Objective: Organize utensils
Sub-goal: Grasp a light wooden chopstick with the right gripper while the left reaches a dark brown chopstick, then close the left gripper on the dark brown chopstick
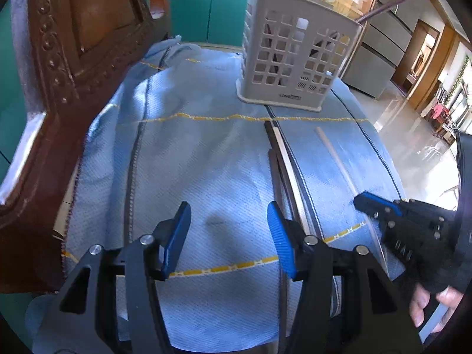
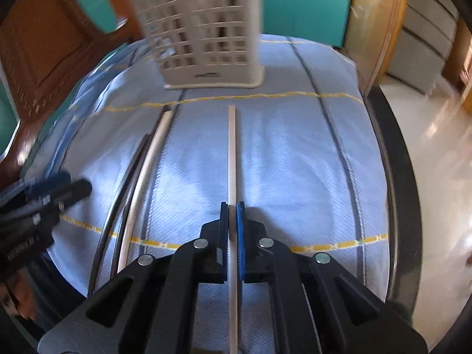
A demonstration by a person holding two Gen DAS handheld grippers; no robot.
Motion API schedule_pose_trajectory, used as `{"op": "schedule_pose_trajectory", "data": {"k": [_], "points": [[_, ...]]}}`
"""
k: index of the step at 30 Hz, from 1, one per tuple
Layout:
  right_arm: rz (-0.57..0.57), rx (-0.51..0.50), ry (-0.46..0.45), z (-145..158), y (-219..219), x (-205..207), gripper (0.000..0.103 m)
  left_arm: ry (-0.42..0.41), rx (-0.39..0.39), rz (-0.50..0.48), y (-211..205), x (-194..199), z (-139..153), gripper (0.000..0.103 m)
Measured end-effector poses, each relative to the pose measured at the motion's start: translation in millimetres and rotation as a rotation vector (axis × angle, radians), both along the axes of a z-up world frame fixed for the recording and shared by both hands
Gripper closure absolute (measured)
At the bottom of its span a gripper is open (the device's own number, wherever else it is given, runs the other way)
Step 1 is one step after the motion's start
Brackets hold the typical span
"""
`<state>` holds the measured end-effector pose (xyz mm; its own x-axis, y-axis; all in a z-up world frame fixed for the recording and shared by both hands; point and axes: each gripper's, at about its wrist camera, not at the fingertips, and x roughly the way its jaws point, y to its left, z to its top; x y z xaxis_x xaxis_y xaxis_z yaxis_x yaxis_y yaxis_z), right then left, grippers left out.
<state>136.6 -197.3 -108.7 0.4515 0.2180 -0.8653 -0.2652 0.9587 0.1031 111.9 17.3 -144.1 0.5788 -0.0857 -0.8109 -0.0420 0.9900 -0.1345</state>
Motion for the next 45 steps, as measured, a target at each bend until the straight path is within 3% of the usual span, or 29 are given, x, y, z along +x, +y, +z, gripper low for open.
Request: {"op": "schedule_pose_trajectory", "data": {"k": [4,10,18,25,28,36,42,45], "points": [[-0.033,0.065,0.027,-0.1,-13.9,2.3,0.097,0.012,-0.026,-0.033,-9.5,1.9,-4.0,0.049],[-0.034,0.068,0.019,-0.1,-18.5,0.9,0.095,0.034,-0.013,-0.085,-27.4,5.4,-11.2,0.056],[-0.019,0.033,-0.003,0.0,-12.3,-2.0,0.092,0.051,0.062,-0.078,-34.8,7.4,-16.4,0.06],[0.001,-0.004,-0.025,1.5,-7.1,-5.2,0.083,0.049,0.079,-0.066,-28.8,6.3,-16.0,0.06],[-0.034,-0.084,-0.057,1.4,-5.2,-5.6,0.082,0.047,0.09,-0.069,-28.0,7.5,-16.9,0.06],[-0.035,-0.109,-0.064,0.9,-7.6,-1.3,0.072,0.043,0.114,-0.076,-31.3,5.4,-17.5,0.061],[-0.038,-0.115,-0.071,0.3,-4.6,-0.5,0.068,0.035,0.114,-0.105,-33.7,6.3,-16.6,0.083],[-0.039,-0.114,-0.072,0.4,-4.7,-0.5,0.068,0.035,0.113,-0.117,-36.0,7.1,-16.0,0.088]]}}
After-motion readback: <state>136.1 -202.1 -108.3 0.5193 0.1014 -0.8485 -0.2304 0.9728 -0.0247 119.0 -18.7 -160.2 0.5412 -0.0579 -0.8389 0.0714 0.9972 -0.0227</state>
